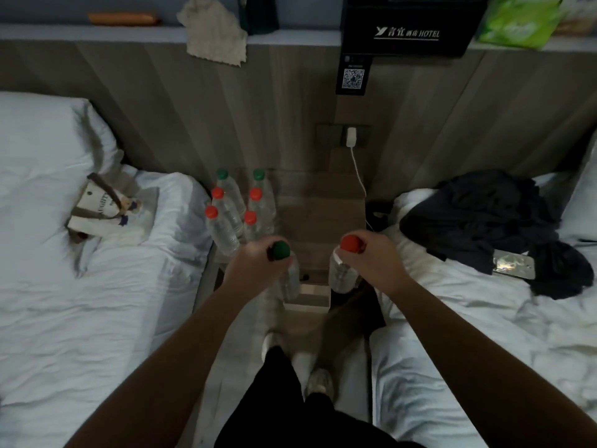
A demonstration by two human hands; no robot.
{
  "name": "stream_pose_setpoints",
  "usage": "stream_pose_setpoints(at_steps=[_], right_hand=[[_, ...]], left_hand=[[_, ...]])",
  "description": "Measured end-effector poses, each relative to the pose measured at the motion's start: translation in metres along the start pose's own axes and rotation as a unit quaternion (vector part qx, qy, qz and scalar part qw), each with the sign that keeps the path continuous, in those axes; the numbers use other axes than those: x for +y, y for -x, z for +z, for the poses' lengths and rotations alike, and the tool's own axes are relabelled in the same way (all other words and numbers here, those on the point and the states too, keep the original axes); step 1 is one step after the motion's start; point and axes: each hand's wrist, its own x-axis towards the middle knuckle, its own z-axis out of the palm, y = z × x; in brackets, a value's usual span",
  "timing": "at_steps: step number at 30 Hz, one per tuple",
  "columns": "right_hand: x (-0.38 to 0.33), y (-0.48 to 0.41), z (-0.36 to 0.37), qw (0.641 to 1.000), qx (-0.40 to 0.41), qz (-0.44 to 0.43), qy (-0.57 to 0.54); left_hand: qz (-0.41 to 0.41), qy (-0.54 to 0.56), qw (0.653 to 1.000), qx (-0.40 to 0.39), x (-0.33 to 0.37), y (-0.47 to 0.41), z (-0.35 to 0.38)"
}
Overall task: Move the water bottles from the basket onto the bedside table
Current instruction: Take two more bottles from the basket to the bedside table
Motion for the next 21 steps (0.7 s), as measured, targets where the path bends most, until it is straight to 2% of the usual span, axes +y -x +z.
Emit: stream_pose_setpoints(at_steps=[3,9,14,21], right_hand=[[0.001,-0.036,0.000,1.000,-0.003,0.027,0.005],[-0.008,-0.108,0.011,0.997,0.014,0.081,0.012],[-0.014,-0.181,0.031,0.983,-0.001,0.183,-0.029],[-0.027,-0.256,0.050,0.977,0.016,0.212,-0.031]], left_hand=[[0.010,-0.041,0.998,-0.042,-0.002,-0.052,0.001],[-0.017,-0.053,0.991,-0.125,-0.010,-0.155,-0.002],[-0.032,-0.074,0.975,-0.208,-0.021,-0.241,-0.006],[-0.076,-0.047,0.972,-0.218,-0.039,-0.317,0.004]])
